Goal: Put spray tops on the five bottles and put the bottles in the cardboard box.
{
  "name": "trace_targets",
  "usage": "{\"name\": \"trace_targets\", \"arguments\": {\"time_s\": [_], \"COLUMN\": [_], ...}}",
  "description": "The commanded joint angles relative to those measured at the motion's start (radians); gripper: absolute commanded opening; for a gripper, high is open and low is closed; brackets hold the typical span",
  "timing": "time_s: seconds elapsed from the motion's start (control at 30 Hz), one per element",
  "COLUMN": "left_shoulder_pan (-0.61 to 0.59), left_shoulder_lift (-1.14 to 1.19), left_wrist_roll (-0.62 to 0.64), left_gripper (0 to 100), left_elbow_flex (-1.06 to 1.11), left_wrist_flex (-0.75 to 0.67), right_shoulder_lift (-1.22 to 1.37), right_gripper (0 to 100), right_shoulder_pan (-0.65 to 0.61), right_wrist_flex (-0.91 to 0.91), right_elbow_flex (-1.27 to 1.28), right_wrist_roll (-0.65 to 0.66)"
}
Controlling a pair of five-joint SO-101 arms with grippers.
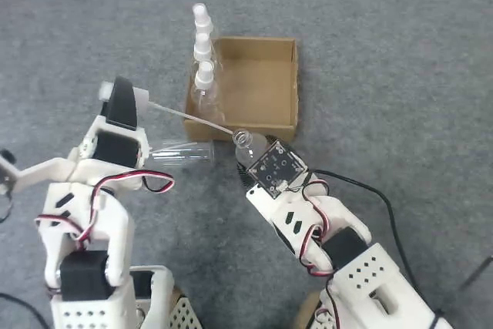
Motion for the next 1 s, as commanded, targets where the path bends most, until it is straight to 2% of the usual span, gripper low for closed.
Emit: {"name": "trace_targets", "arguments": {"time_s": [0.0,0.2,0.37,0.73,0.97], "left_shoulder_pan": [-0.005,-0.002,0.068,0.074,0.074], "left_shoulder_lift": [-0.023,-0.023,-0.023,-0.023,-0.023], "left_wrist_roll": [0.009,0.009,0.006,0.005,0.003], "left_gripper": [1,1,1,1,1], "left_elbow_flex": [-0.047,-0.042,0.007,0.047,0.128], "left_wrist_flex": [-0.003,0.002,-0.003,-0.005,-0.094], "right_shoulder_lift": [-0.030,-0.030,-0.030,-0.030,-0.030], "right_gripper": [11.7,11.7,11.7,11.7,11.7], "right_shoulder_pan": [-0.004,-0.004,-0.004,-0.004,-0.004], "right_wrist_flex": [-0.028,-0.028,-0.028,-0.024,-0.022], "right_elbow_flex": [-0.012,-0.012,-0.012,-0.012,-0.006], "right_wrist_roll": [0.012,0.012,0.012,0.012,0.012]}}
